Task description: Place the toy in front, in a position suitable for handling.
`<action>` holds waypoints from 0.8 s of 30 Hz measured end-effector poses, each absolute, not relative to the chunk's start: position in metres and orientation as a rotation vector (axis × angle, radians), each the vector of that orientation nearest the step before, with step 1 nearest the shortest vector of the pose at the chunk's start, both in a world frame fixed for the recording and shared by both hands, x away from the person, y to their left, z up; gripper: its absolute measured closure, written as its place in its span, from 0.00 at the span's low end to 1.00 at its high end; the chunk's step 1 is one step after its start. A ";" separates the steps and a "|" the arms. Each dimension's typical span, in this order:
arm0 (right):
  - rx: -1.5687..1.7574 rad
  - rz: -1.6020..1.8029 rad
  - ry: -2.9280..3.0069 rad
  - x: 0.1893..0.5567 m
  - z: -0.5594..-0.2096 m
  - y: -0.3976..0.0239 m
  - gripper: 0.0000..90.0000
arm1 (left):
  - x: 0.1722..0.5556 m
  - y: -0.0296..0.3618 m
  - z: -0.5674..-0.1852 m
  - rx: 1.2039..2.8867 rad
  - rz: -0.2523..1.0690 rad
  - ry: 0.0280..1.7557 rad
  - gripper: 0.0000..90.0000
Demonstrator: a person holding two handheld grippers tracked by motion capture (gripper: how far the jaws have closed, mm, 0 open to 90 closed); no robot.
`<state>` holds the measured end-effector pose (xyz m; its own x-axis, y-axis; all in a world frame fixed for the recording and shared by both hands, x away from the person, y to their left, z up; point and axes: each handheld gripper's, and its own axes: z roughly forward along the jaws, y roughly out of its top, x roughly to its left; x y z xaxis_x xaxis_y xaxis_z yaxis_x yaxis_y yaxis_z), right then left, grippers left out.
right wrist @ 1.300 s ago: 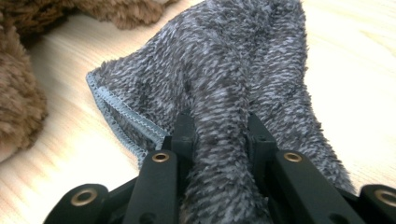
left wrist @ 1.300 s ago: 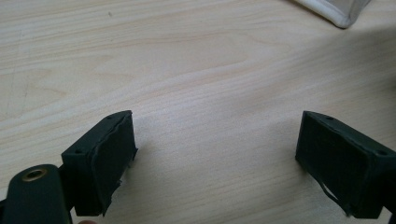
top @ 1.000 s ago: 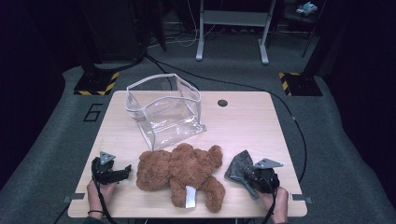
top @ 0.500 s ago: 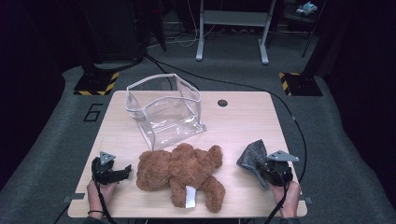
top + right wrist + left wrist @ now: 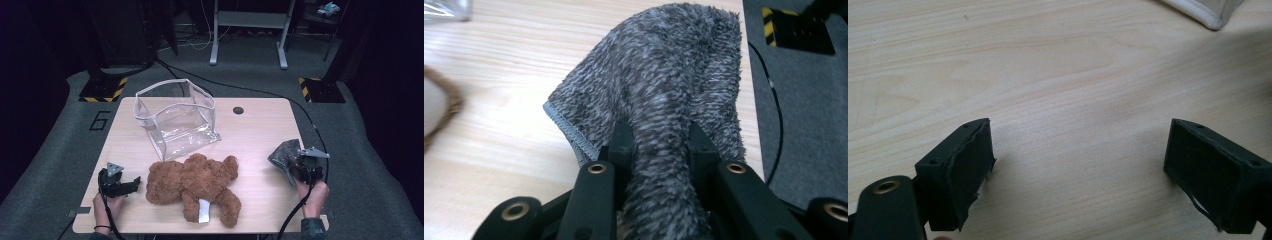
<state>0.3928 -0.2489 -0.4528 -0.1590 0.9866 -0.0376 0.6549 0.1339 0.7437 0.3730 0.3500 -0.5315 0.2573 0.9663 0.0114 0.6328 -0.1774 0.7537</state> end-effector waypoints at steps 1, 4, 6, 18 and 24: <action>1.583 0.789 1.875 0.396 -0.454 -0.249 0.79 | 0.373 0.350 -0.531 1.896 0.672 1.449 0.13; 1.618 0.776 1.861 0.404 -0.459 -0.249 0.79 | 0.373 0.350 -0.531 1.897 0.672 1.449 0.13; 1.627 0.757 1.856 0.409 -0.463 -0.249 0.79 | 0.373 0.350 -0.532 1.890 0.680 1.448 0.13; 1.743 0.698 1.834 0.431 -0.491 -0.252 0.75 | 0.373 0.350 -0.531 1.896 0.670 1.448 0.14; 1.782 0.695 1.854 0.437 -0.501 -0.251 0.43 | 0.373 0.350 -0.531 1.896 0.670 1.448 0.14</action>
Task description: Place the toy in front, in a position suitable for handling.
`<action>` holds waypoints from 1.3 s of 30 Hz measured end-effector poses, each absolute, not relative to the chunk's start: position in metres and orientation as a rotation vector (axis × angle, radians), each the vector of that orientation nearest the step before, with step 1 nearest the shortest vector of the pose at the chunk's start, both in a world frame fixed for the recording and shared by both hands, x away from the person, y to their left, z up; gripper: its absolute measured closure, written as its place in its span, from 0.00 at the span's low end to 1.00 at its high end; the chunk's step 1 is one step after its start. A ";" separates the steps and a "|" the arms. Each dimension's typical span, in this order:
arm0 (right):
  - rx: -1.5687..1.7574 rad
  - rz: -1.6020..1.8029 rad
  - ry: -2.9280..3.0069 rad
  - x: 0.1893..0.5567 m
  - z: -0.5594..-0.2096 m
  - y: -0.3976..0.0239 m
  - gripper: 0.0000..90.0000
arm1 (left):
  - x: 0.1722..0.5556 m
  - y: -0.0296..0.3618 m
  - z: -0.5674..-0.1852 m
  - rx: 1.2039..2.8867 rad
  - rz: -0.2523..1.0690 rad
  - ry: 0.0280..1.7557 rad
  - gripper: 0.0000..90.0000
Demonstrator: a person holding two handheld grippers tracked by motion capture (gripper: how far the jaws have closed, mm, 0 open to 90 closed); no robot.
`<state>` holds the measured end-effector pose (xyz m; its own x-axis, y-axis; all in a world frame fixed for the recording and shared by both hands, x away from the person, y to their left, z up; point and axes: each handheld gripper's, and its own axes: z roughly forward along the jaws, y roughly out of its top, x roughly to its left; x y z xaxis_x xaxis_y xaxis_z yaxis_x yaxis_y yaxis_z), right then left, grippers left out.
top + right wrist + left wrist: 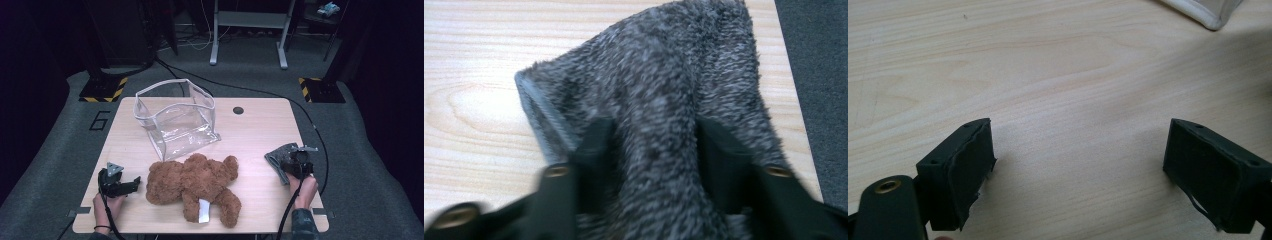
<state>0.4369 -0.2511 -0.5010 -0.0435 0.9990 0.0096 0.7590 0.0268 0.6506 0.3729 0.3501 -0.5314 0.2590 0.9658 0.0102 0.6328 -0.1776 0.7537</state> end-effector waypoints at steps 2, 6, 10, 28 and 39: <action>1.771 0.693 1.854 0.433 -0.498 -0.251 0.30 | 0.373 0.350 -0.531 1.896 0.670 1.448 0.14; 1.727 0.750 1.865 0.420 -0.485 -0.251 0.17 | 0.373 0.350 -0.531 1.896 0.671 1.447 0.14; 1.648 0.818 1.920 0.401 -0.475 -0.242 0.09 | 0.373 0.350 -0.531 1.897 0.671 1.447 0.14; 1.407 0.945 2.192 0.355 -0.517 -0.172 0.00 | 0.373 0.351 -0.531 1.909 0.667 1.444 0.14; 1.299 0.930 2.233 0.360 -0.530 -0.163 0.00 | 0.374 0.352 -0.531 1.894 0.637 1.457 0.14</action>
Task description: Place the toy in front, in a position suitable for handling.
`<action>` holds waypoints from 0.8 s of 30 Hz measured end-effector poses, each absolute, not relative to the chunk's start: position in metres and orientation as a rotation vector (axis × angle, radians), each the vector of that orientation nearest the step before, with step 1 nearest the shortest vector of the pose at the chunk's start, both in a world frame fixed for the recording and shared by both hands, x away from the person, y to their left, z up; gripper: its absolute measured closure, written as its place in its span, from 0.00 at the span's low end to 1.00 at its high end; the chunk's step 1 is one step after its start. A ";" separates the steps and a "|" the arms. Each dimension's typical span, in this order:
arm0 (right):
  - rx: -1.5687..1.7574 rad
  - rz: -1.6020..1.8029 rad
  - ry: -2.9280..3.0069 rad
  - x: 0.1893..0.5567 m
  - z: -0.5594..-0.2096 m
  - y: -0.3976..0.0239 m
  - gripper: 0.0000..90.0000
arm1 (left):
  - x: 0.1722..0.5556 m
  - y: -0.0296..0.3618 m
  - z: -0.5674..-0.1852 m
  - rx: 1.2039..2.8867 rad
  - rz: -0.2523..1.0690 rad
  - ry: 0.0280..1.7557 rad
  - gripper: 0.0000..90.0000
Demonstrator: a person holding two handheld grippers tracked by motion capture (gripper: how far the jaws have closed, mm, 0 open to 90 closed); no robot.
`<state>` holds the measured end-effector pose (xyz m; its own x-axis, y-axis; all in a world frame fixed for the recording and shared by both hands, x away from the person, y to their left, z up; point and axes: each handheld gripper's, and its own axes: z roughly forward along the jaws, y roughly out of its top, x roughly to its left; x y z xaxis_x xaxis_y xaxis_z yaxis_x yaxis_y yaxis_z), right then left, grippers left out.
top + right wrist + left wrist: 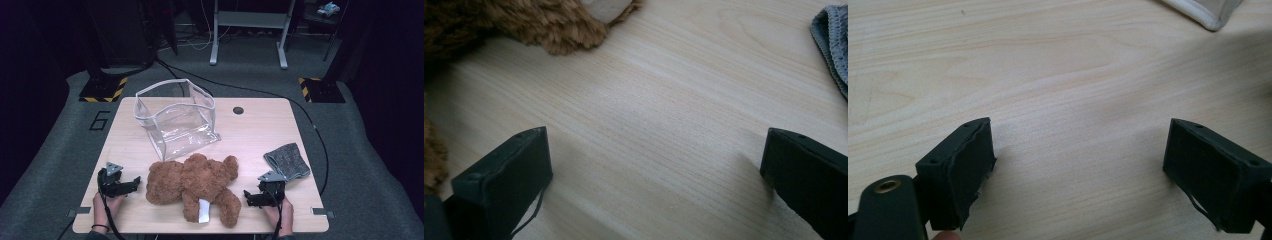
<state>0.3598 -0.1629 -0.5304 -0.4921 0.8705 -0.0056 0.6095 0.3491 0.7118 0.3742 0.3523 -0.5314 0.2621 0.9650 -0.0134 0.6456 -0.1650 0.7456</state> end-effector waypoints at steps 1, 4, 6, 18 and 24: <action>1.301 0.929 2.232 0.360 -0.530 -0.163 0.00 | 0.374 0.352 -0.531 1.893 0.638 1.456 0.14; 1.297 0.930 2.232 0.360 -0.530 -0.163 0.00 | 0.374 0.352 -0.531 1.894 0.636 1.458 0.14; 1.290 0.932 2.234 0.360 -0.530 -0.163 0.00 | 0.374 0.353 -0.531 1.900 0.637 1.448 0.14; 1.313 0.930 2.224 0.360 -0.530 -0.162 0.00 | 0.384 0.359 -0.493 1.881 0.594 1.393 0.11; 1.314 0.929 2.224 0.360 -0.530 -0.162 0.00 | 0.393 0.355 -0.476 1.854 0.567 1.366 0.11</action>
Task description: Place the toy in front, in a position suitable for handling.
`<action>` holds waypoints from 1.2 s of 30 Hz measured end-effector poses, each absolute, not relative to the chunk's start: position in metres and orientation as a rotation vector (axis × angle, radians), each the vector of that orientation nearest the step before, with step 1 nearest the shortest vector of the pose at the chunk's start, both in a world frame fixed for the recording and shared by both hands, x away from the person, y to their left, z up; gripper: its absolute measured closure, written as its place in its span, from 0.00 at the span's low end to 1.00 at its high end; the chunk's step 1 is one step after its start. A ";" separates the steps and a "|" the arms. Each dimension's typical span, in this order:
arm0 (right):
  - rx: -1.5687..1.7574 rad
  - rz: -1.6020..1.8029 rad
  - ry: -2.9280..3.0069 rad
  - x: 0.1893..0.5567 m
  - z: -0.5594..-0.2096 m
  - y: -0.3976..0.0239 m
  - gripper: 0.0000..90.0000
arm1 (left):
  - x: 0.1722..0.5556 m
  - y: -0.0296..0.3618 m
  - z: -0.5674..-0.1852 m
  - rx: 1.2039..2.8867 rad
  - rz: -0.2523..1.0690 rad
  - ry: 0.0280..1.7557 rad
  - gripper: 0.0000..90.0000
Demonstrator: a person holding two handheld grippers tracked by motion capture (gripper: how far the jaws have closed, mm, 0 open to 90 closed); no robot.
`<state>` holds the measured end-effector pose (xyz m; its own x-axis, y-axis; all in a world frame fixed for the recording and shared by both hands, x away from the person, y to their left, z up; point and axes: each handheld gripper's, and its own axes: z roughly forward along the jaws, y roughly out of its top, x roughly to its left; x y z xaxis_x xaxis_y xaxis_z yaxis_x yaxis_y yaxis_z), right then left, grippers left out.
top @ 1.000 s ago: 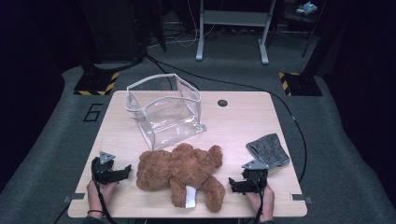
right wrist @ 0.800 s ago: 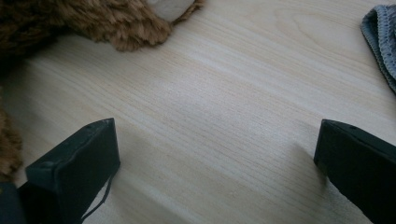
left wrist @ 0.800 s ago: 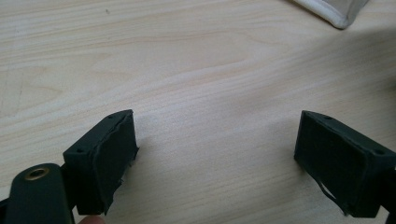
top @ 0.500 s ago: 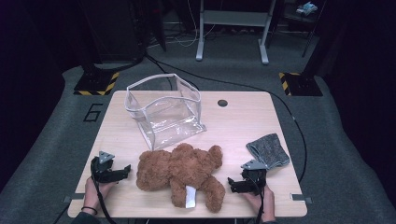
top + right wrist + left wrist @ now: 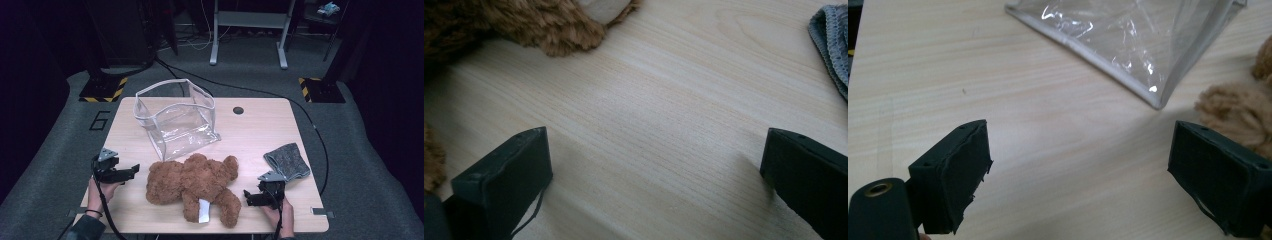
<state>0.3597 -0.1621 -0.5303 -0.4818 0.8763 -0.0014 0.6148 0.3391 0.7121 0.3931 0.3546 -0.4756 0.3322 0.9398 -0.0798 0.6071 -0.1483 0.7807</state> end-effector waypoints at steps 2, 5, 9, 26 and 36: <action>1.312 0.930 2.224 0.360 -0.530 -0.162 0.00 | 0.397 0.350 -0.470 1.850 0.545 1.347 0.11; 1.313 0.931 2.224 0.360 -0.530 -0.162 0.00 | 0.402 0.343 -0.462 1.850 0.547 1.324 0.11; 1.312 0.931 2.224 0.360 -0.530 -0.162 0.00 | 0.410 0.333 -0.448 1.853 0.548 1.286 0.11; 1.308 0.930 2.227 0.360 -0.530 -0.162 0.00 | 0.445 0.301 -0.404 1.826 0.636 1.237 0.12; 1.309 0.931 2.226 0.360 -0.530 -0.162 0.00 | 0.457 0.284 -0.386 1.817 0.682 1.268 0.16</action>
